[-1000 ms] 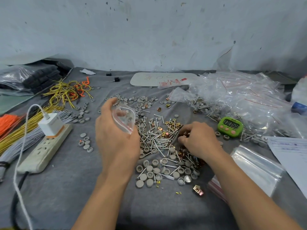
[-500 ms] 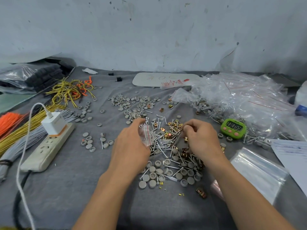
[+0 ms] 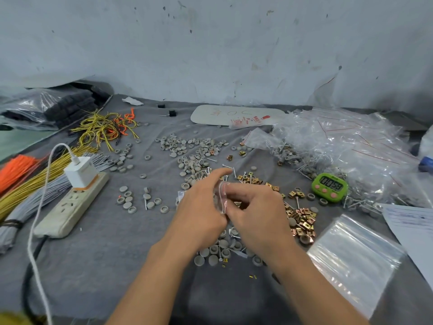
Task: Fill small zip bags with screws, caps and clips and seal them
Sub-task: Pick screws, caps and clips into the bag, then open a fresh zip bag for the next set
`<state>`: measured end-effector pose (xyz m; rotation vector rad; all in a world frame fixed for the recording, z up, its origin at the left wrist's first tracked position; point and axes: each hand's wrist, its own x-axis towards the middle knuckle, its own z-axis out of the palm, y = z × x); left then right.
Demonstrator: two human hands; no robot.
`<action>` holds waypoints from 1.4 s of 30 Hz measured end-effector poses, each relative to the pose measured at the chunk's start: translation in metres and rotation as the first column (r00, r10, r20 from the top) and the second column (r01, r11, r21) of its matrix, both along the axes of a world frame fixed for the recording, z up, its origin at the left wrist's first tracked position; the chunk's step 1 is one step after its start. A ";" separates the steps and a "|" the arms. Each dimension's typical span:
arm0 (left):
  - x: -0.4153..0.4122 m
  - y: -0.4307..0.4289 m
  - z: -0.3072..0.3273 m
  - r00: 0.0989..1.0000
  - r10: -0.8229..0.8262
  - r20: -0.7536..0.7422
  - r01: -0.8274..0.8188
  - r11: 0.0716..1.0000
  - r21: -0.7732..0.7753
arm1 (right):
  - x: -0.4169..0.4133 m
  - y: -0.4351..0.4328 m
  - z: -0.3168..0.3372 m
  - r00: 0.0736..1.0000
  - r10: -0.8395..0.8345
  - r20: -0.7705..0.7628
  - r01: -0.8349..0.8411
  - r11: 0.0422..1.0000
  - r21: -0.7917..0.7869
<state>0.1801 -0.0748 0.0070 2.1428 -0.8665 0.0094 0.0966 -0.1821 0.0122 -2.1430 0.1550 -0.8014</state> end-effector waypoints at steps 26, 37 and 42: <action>0.000 0.001 0.022 0.847 -0.110 -0.520 -0.273 0.749 -0.604 | -0.004 -0.032 0.002 0.993 -0.058 -0.106 0.115 0.727 0.677; -0.001 -0.003 0.019 0.835 -0.131 -0.534 -0.274 0.743 -0.611 | -0.004 -0.034 0.008 0.996 -0.034 0.084 -0.037 0.695 0.718; -0.002 -0.001 0.018 0.834 -0.094 -0.543 -0.295 0.757 -0.584 | -0.005 -0.039 0.007 0.997 -0.009 0.075 -0.057 0.557 0.828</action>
